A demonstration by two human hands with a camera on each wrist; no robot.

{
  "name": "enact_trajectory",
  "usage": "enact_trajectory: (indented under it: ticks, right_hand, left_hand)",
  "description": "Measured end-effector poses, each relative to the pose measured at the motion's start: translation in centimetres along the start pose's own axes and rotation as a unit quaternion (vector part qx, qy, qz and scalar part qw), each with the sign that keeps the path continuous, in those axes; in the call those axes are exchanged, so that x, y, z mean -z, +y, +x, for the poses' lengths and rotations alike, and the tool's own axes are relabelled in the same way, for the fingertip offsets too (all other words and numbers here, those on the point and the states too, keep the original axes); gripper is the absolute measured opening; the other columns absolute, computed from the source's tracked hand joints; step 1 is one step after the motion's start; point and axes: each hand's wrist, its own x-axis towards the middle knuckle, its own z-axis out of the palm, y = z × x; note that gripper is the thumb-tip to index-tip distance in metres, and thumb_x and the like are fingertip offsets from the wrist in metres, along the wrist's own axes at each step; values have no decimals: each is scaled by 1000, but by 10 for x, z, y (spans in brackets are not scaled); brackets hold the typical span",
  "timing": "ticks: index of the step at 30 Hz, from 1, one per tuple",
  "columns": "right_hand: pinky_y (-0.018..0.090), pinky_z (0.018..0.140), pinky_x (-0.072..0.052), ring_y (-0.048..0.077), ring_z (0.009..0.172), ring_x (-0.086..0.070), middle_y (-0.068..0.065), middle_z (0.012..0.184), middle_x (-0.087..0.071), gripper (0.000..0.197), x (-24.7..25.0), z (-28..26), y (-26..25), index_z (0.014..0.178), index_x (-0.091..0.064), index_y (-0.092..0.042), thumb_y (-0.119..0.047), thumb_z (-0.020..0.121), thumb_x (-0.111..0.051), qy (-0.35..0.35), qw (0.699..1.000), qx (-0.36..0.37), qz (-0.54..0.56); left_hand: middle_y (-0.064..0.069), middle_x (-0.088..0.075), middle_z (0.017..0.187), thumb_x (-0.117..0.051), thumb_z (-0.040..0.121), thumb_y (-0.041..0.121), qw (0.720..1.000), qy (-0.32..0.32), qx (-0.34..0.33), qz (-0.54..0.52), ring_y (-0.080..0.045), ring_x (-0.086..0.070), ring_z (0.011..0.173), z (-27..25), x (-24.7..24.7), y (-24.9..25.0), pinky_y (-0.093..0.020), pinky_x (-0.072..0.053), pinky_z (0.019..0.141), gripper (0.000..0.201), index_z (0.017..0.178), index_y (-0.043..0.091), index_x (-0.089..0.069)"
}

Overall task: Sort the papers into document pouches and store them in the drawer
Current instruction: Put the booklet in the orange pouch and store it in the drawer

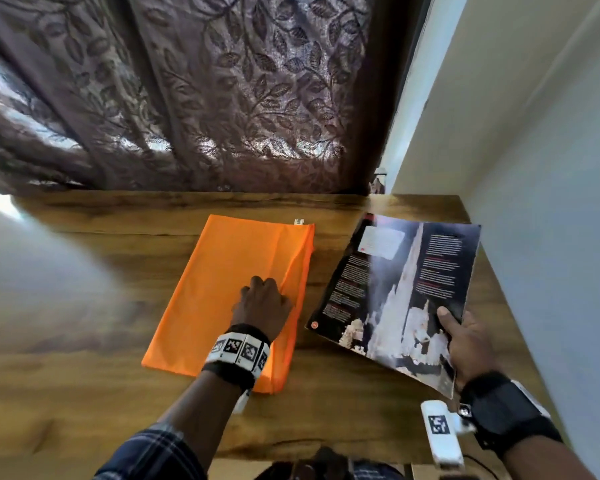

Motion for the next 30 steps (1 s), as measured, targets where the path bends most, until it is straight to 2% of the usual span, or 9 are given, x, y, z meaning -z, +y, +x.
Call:
enact_trajectory:
  ticks: [3, 7, 10, 13, 16, 18, 21, 26, 30]
  right_hand:
    - [53, 84, -56, 38, 89, -71, 15, 101, -76, 16, -10, -13, -2, 108, -70, -16, -17, 99, -57, -36, 999, 7, -24]
    - [37, 61, -58, 28, 70, -70, 14, 86, -76, 14, -21, -30, -15, 101, -70, -10, -9, 98, -56, -90, 993, 34, -73]
    - [37, 68, -55, 25, 73, -70, 12, 88, -77, 15, -29, -29, -16, 103, -71, -11, -10, 97, -57, -156, 980, 38, -113]
    - [34, 72, -53, 22, 75, -69, 9, 90, -78, 17, -34, -24, -16, 108, -71, -7, -9, 97, -58, -199, 970, 28, -136]
    - [18, 54, -50, 5, 58, -64, -1, 69, -73, 15, -37, -23, -18, 100, -68, -3, -2, 98, -53, -239, 963, 6, -120]
    - [12, 49, -46, -1, 51, -59, -6, 62, -70, 16, -38, -21, -17, 98, -68, -4, -1, 99, -52, -256, 960, 3, -118]
    - [12, 50, -46, -2, 51, -59, -6, 61, -68, 17, -44, -15, -16, 94, -68, -5, -2, 99, -52, -269, 957, -1, -110]
    - [12, 48, -45, 2, 49, -58, -6, 58, -67, 23, -61, -3, -16, 83, -64, -10, -2, 100, -50, -300, 948, -19, -100]
    - [14, 48, -46, 4, 50, -59, -5, 61, -69, 20, -75, 9, -13, 87, -66, -7, -4, 100, -52, -299, 948, -16, -105]
  left_hand:
    - [-19, -56, 111, -48, 100, 27, 995, 45, -12, -87, -43, -57, 102, 1, 5, -12, -43, -43, 83, 28, 109, 2, -53]
    - [-11, -54, 96, -46, 101, 27, 989, 49, -7, -142, -40, -59, 90, -5, 6, -22, -37, -37, 69, 20, 101, 7, -47]
    - [-8, -52, 94, -44, 102, 27, 990, 32, -17, -140, -40, -59, 89, -7, 10, -25, -36, -36, 68, 17, 98, 11, -44]
    - [-14, -54, 105, -43, 103, 27, 992, 36, -16, -116, -42, -60, 90, -8, 12, -24, -38, -39, 69, 21, 107, 6, -48]
    - [-15, -50, 111, -37, 104, 27, 996, 50, -31, -66, -43, -62, 87, -10, 10, -20, -43, -48, 66, 26, 110, 5, -48]
    - [-13, -49, 112, -28, 103, 29, 997, 54, -51, 8, -39, -62, 92, -11, 6, -15, -43, -51, 66, 33, 112, 6, -50]
    - [-13, -47, 111, -28, 103, 30, 994, 54, -81, 56, -40, -62, 89, -13, 3, -9, -44, -51, 66, 33, 109, 7, -51]
    - [-14, -48, 113, -41, 104, 11, 988, 57, -104, 100, -35, -55, 99, -30, 19, 9, -42, -53, 72, 19, 116, 3, -55]
    - [-11, -50, 103, -48, 98, 3, 980, 59, -136, 131, -32, -53, 96, -34, 16, 5, -37, -48, 61, 13, 108, 5, -57]
